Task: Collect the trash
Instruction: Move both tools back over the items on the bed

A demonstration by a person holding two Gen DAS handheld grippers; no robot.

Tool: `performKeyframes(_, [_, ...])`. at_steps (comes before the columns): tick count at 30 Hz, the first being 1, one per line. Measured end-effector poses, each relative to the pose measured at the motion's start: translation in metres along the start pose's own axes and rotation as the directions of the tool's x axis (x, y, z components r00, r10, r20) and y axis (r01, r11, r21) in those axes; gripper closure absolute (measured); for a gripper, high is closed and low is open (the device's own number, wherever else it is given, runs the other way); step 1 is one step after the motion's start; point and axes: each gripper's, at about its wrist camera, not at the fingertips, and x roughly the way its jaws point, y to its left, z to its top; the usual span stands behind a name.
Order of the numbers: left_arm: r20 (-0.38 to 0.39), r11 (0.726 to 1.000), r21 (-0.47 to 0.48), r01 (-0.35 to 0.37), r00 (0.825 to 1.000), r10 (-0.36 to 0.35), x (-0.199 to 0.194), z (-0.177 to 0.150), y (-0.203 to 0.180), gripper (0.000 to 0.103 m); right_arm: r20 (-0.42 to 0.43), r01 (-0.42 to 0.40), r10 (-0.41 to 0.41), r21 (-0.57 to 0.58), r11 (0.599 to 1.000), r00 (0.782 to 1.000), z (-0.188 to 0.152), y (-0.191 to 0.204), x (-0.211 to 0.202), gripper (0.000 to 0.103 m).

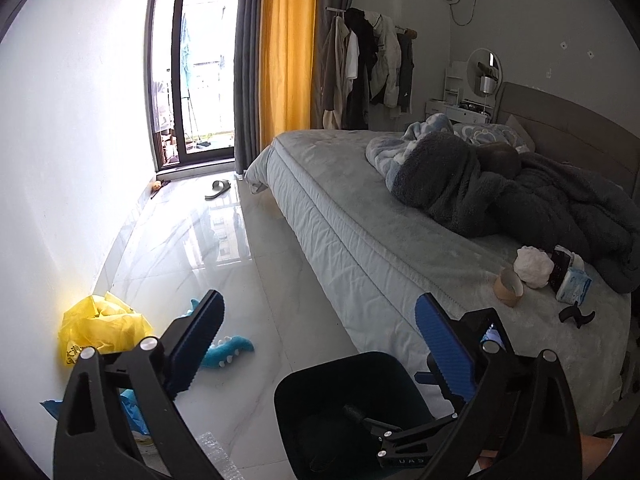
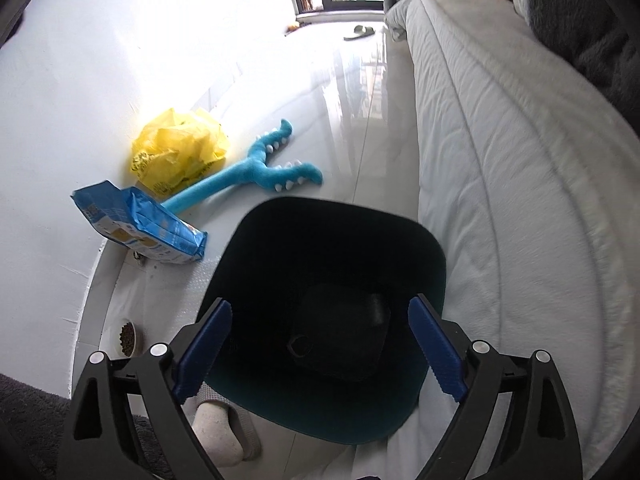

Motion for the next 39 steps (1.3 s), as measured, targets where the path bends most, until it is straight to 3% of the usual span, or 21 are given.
performKeyframes(11, [0.022, 0.999, -0.021, 0.027, 0.999, -0.027, 0.008, 0.012, -0.031, 0.005, 0.153, 0.0, -0.003, 0.017, 1.0, 0.988, 0.003, -0.031, -0.079, 0.009])
performKeyframes(18, [-0.033, 0.994, -0.072, 0.084, 0.996, -0.087, 0.024, 0.011, -0.047, 0.005, 0.244, 0.044, -0.061, 0.076, 0.996, 0.968, -0.001, -0.067, -0.125, 0.009])
performKeyframes(25, [-0.042, 0.996, -0.025, 0.082, 0.996, -0.083, 0.034, 0.012, -0.07, 0.005, 0.293, 0.108, -0.149, 0.152, 0.983, 0.944, -0.009, -0.11, -0.161, 0.009])
performKeyframes(31, [-0.059, 0.994, -0.01, 0.11, 0.992, -0.11, 0.047, 0.014, -0.094, 0.005, 0.321, 0.194, -0.283, 0.282, 0.94, 0.904, -0.02, -0.147, -0.185, 0.009])
performKeyframes(39, [-0.102, 0.988, 0.028, 0.149, 0.984, -0.145, 0.067, 0.014, -0.127, 0.005, 0.272, 0.319, -0.446, 0.404, 0.857, 0.853, -0.041, -0.172, -0.197, 0.009])
